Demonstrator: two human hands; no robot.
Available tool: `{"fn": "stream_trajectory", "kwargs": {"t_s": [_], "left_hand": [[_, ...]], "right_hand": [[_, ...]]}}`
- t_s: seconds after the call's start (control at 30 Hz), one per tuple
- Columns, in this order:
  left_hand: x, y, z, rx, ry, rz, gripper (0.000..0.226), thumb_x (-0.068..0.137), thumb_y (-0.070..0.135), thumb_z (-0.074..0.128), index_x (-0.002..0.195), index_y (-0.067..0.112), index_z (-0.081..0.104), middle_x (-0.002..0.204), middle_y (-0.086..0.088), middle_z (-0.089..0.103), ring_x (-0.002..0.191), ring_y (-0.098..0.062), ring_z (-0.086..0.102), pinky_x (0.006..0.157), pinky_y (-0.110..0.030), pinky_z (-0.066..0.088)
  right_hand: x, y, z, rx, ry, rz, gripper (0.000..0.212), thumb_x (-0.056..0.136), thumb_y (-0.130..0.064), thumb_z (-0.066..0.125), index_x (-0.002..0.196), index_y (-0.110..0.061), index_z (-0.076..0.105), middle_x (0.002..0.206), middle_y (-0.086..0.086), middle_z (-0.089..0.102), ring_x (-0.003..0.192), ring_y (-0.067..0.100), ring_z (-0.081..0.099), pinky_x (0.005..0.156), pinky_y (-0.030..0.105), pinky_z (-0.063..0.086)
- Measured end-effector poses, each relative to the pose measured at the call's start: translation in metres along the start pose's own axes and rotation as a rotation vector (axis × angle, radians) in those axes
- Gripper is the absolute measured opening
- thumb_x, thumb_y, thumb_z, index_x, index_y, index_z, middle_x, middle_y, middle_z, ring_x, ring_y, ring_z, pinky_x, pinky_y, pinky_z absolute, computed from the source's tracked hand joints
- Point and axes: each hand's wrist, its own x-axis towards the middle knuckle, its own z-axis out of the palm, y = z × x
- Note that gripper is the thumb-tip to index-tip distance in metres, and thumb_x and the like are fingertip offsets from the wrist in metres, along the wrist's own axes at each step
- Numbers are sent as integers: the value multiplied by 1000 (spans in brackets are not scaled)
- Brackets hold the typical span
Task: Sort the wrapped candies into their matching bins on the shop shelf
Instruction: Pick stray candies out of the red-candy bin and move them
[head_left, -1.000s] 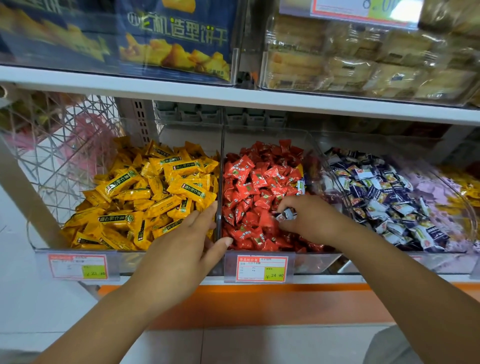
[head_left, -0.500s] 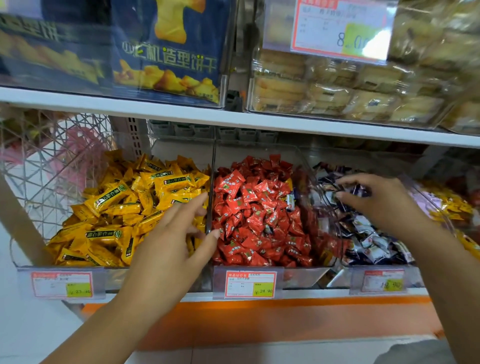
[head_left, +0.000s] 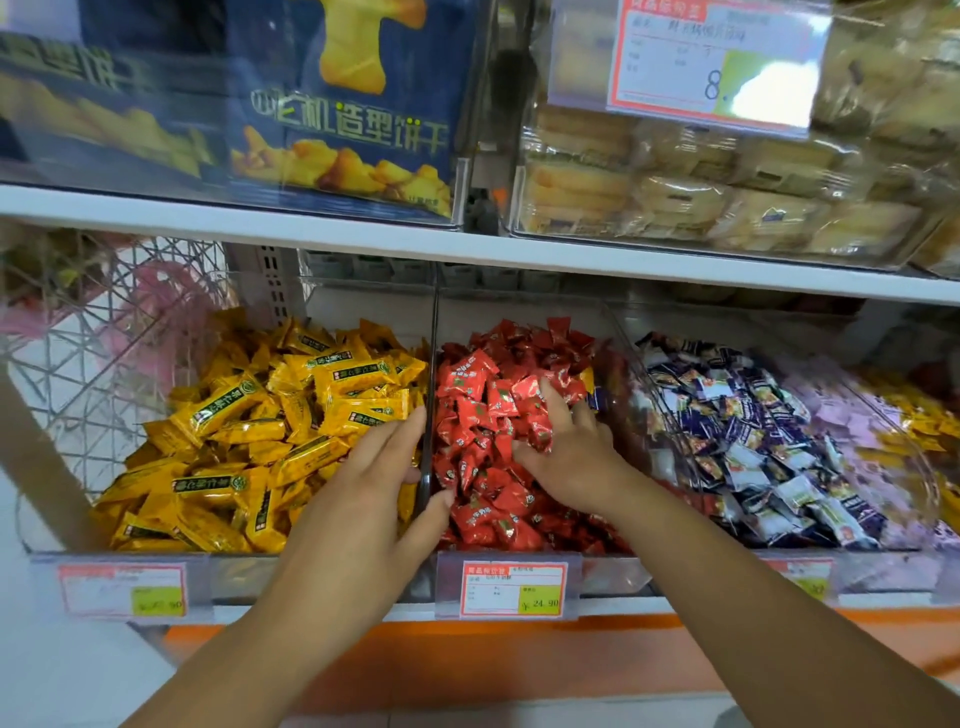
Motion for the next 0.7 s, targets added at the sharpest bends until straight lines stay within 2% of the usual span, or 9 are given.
{"fn": "stream_trajectory", "kwargs": {"t_s": [0.1,0.2,0.27,0.33,0.37,0.4,0.5,0.57,0.7], "left_hand": [[1,0,-2,-3,-27,1,75,91,49,47,151,40,4,125,38,13,99,31,32,70,-4,37],[0,0,-4,-16,-44,4,75,91,50,46,150,42,0,125,38,14,101,28,34,69,-4,39],[-1,-2,-5,-29,-51,16,75,91,51,46,150,44,0,126,35,21,103,27,34,70,-7,40],[-1,-4,-5,-27,-67,11,77,91,53,45,149,46,-4,126,34,22,102,26,35,72,-8,40],[-2,-5,-4,-29,-72,6,78,91,53,45,149,47,-6,127,35,22,102,26,35,73,-8,40],[-3,-6,-4,-33,-74,8,78,91,53,46,149,47,-6,129,34,23,103,26,34,76,-9,40],[-5,-8,-5,-46,-81,22,77,90,54,46,142,53,-11,130,34,25,108,27,30,83,-10,40],[-6,-8,-6,-48,-100,16,75,89,56,43,136,56,-15,130,34,23,109,28,28,83,-10,40],[-8,-9,-7,-48,-117,16,76,77,67,30,139,56,-11,122,33,27,106,28,29,79,-8,39]], "right_hand": [[-7,-7,1,-1,-5,-162,73,98,-41,48,153,-38,0,162,-3,-1,148,28,0,118,43,12],[-24,-9,-10,-17,-100,-321,64,97,-40,51,150,-44,16,160,-14,2,148,17,3,119,37,12],[-34,-8,-29,8,-110,-360,54,96,-37,55,142,-54,31,156,-21,12,143,8,20,115,28,24],[-34,-4,-47,82,21,-314,47,97,-27,56,134,-52,44,149,-21,27,117,-3,47,86,10,46],[-31,-1,-52,107,81,-262,46,96,-23,57,134,-47,47,148,-16,33,105,-2,53,73,8,47],[-27,0,-53,108,99,-207,47,96,-22,59,135,-43,47,147,-10,37,102,4,57,70,10,47],[-20,-4,-33,22,-27,-150,52,92,-21,64,139,-34,45,147,-5,40,113,14,57,87,21,45],[-16,-7,-21,-33,4,-197,49,92,-15,63,137,-27,50,147,-1,41,126,15,49,99,18,35],[-18,-5,-26,72,111,-199,34,89,-13,68,120,-26,65,125,-2,62,101,5,55,84,11,38]]}}
